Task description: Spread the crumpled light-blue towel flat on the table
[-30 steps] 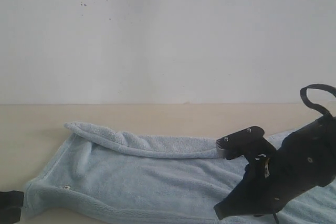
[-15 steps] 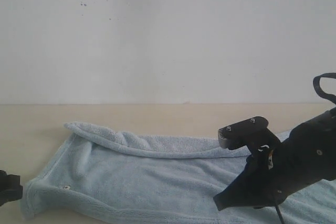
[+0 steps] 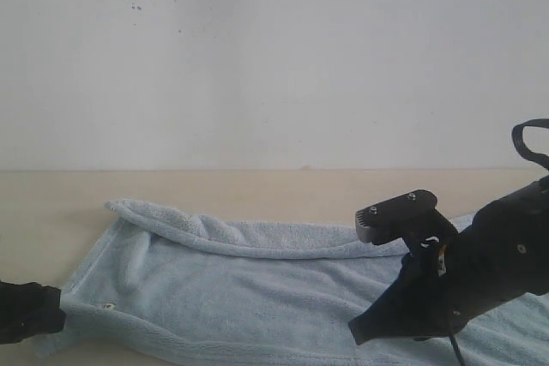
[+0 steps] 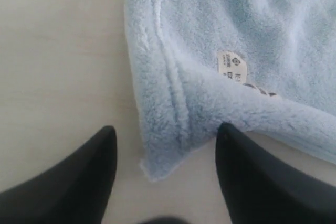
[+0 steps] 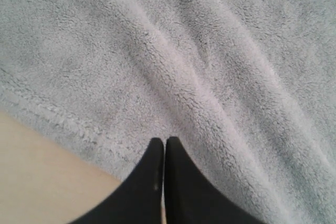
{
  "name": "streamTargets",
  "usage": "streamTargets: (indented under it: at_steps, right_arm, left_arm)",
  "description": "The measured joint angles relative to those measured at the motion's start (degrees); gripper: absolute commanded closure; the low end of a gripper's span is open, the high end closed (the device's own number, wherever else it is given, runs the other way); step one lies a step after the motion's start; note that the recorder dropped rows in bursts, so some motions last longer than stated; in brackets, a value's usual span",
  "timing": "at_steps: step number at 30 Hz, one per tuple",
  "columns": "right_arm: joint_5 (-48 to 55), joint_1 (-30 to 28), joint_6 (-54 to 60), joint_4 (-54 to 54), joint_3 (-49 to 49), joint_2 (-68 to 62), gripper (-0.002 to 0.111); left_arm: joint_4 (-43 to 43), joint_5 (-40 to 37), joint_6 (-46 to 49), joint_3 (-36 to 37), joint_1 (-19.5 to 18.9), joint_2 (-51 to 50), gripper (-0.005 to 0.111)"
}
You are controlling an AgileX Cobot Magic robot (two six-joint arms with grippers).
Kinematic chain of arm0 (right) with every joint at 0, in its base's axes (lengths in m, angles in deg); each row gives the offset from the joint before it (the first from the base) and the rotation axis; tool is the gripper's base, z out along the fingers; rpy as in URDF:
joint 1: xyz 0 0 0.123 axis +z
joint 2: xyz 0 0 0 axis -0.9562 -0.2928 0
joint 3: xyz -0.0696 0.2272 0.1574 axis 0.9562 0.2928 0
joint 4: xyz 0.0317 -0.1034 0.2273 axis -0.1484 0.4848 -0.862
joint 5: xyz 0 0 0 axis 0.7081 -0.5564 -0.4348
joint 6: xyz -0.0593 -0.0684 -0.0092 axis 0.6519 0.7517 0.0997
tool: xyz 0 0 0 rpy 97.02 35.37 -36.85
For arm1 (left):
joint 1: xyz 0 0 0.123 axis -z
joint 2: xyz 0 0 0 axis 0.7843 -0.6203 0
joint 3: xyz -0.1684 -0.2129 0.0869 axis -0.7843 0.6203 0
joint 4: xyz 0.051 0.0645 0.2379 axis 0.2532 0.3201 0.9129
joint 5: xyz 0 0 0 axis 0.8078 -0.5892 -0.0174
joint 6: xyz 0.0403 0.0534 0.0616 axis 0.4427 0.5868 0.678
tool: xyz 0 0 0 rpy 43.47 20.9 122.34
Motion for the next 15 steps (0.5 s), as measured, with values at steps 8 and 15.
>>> streamTargets:
  at_steps: [8, 15]
  right_arm:
    - [-0.78, 0.0, 0.08, -0.81, 0.0, 0.0, 0.108]
    - [-0.78, 0.0, 0.08, -1.33, 0.0, 0.0, 0.108]
  left_arm:
    - [-1.23, 0.51, 1.88, -1.86, 0.0, -4.6, 0.053]
    - [-2.98, 1.12, 2.26, -3.4, 0.0, -6.51, 0.086]
